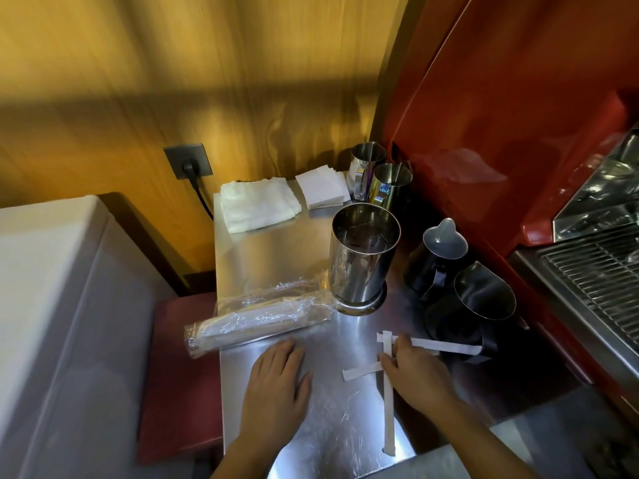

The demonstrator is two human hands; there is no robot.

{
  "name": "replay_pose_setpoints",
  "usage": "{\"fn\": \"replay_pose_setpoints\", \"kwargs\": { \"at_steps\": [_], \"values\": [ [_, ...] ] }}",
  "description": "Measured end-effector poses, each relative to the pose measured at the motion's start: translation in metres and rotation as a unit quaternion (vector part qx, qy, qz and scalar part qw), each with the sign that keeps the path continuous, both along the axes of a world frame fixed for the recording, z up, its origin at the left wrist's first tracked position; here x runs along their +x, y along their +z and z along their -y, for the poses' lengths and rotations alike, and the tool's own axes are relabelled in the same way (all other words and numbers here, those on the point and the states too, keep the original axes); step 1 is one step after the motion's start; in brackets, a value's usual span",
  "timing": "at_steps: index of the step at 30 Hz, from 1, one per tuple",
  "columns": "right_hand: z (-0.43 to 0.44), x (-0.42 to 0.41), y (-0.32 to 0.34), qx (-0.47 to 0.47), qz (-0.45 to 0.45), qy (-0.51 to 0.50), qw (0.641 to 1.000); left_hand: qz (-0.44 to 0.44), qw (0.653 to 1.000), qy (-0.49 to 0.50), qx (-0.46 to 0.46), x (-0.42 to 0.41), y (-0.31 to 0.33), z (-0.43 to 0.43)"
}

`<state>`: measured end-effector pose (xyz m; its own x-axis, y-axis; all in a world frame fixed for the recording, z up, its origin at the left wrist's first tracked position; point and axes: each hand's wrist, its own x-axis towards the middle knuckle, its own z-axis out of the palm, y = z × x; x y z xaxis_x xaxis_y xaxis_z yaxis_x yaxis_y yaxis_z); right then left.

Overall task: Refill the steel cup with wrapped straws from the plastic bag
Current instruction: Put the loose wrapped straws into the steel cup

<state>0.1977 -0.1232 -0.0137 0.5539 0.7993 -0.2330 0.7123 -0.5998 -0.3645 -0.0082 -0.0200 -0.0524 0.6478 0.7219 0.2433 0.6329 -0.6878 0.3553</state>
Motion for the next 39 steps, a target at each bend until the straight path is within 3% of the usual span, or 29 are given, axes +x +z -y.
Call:
{"fn": "replay_pose_setpoints", "kwargs": {
  "at_steps": [5,8,14,21,26,30,39],
  "values": [
    [-0.006,0.001,0.005,0.009,-0.028,0.012,1.0,0.013,1.0,0.001,-0.013,-0.001,-0.003,-0.002],
    [-0.009,0.004,0.018,0.006,-0.019,0.068,0.998,0.014,1.0,-0.001,-0.019,-0.002,-0.005,-0.002],
    [-0.018,0.008,0.041,-0.062,0.049,0.244,0.967,0.023,1.0,0.0,-0.018,-0.001,-0.006,-0.002],
    [-0.014,0.005,0.034,-0.137,0.014,0.283,0.949,0.027,1.0,-0.001,-0.017,-0.002,-0.007,-0.002],
    [-0.024,-0.004,0.024,-0.128,0.126,0.332,0.926,0.028,1.0,-0.002,-0.014,-0.001,-0.008,-0.002],
    [-0.032,-0.007,0.022,-0.127,0.164,0.363,0.908,0.039,0.999,-0.002,0.002,-0.001,-0.006,-0.001],
    [-0.067,-0.007,0.089,-0.063,0.04,0.318,0.945,0.057,0.998,-0.003,0.009,0.0,-0.005,-0.001]
  ]
}}
